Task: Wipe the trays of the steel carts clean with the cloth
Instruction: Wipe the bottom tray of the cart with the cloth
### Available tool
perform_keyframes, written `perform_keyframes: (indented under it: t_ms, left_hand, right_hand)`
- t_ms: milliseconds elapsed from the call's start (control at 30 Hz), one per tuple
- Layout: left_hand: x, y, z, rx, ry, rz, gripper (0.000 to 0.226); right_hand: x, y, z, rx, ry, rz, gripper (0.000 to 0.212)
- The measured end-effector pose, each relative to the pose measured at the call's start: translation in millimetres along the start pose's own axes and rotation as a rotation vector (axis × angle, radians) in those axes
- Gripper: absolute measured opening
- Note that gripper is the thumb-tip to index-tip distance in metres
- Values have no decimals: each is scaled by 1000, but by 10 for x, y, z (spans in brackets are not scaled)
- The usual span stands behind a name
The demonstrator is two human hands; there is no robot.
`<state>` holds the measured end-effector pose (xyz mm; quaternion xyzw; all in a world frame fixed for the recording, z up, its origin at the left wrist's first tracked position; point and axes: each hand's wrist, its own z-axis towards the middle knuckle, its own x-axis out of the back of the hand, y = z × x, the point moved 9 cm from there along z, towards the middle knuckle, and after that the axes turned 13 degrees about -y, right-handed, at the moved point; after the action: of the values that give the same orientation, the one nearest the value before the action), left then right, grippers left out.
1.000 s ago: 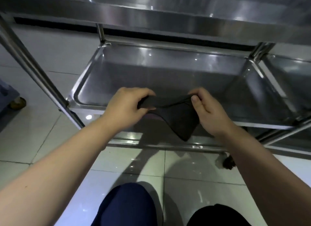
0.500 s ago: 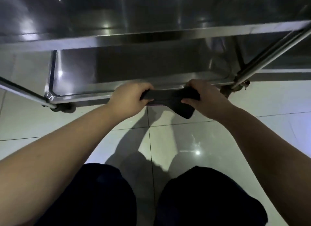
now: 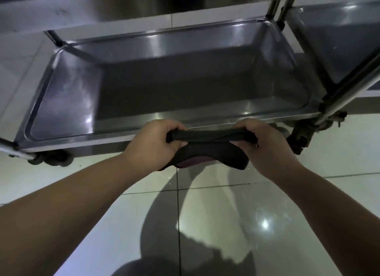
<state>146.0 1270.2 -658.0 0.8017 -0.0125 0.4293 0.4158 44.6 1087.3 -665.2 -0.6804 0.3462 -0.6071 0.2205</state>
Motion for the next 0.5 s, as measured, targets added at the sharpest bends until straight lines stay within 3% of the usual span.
perform_keyframes:
  t_ms: [133, 333, 433, 500]
  left_hand:
    - [376, 366, 384, -43, 125, 13, 18]
    - [765, 956, 954, -165, 379, 192, 22]
    - [292, 812, 1045, -151, 280, 135, 30]
    - [-245, 570, 1013, -122, 76, 134, 38]
  right_hand:
    - [557, -20, 337, 51, 160, 61, 13]
    - [1419, -115, 759, 114, 415, -127, 27]
    - [1153, 316, 825, -12, 306, -195, 34]
    - [752, 743, 732, -159, 174, -259, 36]
